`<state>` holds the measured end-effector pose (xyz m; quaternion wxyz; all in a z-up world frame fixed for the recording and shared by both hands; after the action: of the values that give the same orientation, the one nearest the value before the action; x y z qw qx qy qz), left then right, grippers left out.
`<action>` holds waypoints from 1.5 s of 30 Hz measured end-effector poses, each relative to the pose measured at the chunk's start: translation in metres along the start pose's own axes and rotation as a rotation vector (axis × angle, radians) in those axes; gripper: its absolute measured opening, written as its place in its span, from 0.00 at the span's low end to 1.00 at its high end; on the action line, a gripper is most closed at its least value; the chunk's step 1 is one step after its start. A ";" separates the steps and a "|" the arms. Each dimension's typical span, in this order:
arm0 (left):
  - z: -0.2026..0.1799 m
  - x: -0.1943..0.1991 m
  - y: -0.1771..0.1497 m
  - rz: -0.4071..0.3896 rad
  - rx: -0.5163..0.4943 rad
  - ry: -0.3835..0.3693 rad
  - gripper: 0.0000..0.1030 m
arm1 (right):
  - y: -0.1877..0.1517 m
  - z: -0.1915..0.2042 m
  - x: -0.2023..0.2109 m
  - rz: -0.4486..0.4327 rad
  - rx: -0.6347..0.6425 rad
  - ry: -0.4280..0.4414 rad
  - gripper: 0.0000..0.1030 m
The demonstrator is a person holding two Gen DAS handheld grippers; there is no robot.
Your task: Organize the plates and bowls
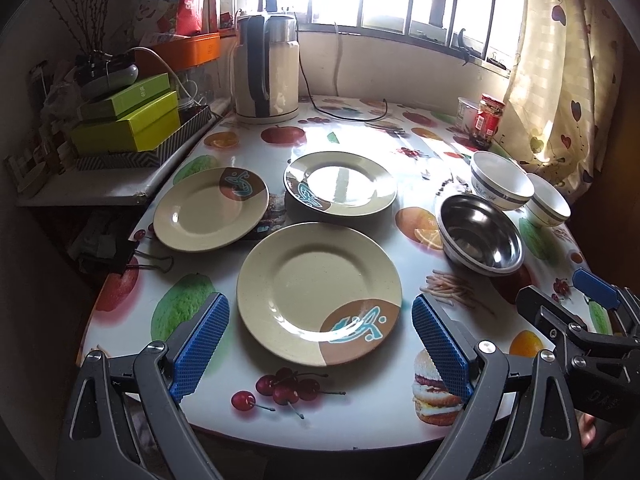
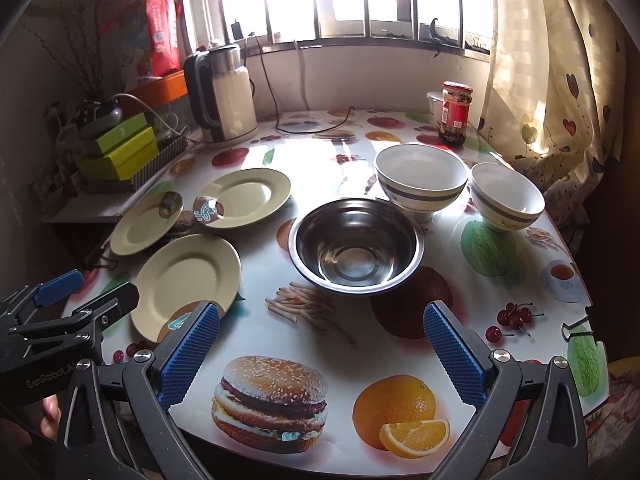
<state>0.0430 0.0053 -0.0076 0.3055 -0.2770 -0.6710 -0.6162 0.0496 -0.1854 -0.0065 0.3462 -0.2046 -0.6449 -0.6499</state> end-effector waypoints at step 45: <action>0.030 -0.046 0.065 0.009 0.022 -0.027 0.90 | 0.076 -0.005 -0.051 -0.016 0.066 0.042 1.00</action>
<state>0.1204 0.0411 -0.0012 0.3020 -0.2851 -0.6805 -0.6037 0.1394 -0.1749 0.0102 0.3611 -0.1740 -0.6601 -0.6353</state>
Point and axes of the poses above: each gripper's, at about its wrist camera, not at the fingertips, and x roughly against the way its jaws point, z to its left, y to its top, the point moved 4 cm from there along -x, roughly the way its jaws point, and after that the axes turned 2 degrees about z, right-handed, at the moved point
